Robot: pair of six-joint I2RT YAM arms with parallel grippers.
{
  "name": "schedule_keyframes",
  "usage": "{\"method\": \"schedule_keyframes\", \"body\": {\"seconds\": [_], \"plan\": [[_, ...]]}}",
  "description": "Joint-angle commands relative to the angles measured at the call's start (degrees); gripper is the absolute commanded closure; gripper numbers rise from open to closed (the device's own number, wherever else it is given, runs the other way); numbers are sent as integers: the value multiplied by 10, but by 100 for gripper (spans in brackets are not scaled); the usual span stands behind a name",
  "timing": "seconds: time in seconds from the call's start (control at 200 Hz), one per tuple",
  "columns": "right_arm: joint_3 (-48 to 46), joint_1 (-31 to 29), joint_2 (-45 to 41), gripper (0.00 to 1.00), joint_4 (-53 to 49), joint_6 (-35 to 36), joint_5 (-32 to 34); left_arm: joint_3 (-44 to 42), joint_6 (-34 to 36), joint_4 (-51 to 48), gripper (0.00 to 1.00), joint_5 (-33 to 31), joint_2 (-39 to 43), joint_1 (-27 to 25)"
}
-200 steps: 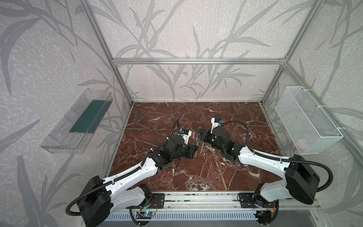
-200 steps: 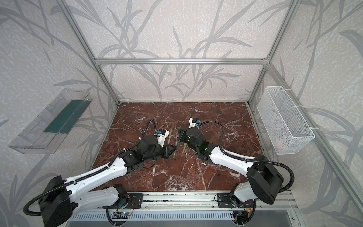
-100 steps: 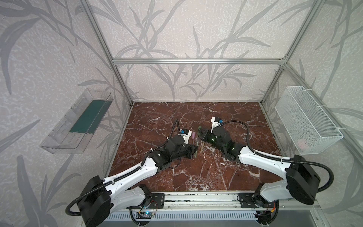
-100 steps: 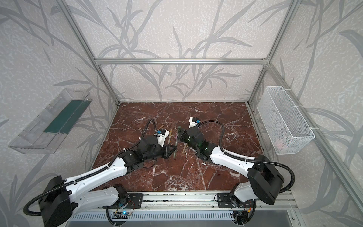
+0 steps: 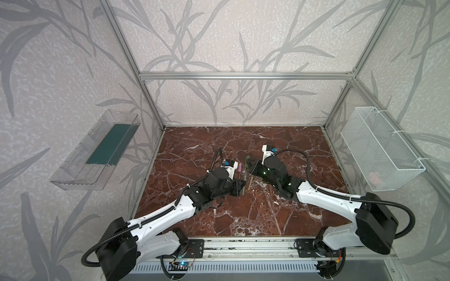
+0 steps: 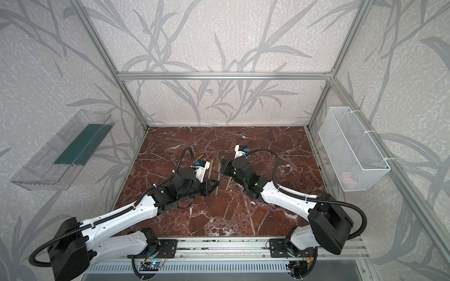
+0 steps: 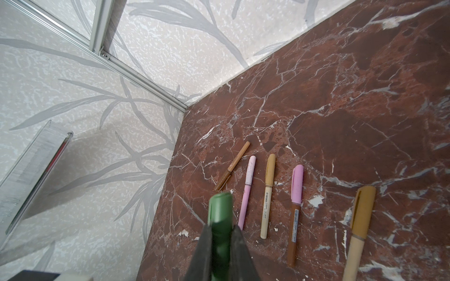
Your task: Insert the pens into the pen caps
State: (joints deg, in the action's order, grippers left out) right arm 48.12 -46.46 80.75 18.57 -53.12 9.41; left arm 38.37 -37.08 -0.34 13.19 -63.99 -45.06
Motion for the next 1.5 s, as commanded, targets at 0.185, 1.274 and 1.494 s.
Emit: {"method": "schedule_keyframes", "body": {"seconds": [0.185,1.274,1.494], "plan": [[37,10,15,100,12,-2,-8,-2,2,3,100,-6,7,-2],[-25,-6,-42,100,9,-18,-21,4,1,4,100,-9,3,-2],[-27,-6,-24,100,17,-22,-21,4,1,4,100,-9,4,-2]]}}
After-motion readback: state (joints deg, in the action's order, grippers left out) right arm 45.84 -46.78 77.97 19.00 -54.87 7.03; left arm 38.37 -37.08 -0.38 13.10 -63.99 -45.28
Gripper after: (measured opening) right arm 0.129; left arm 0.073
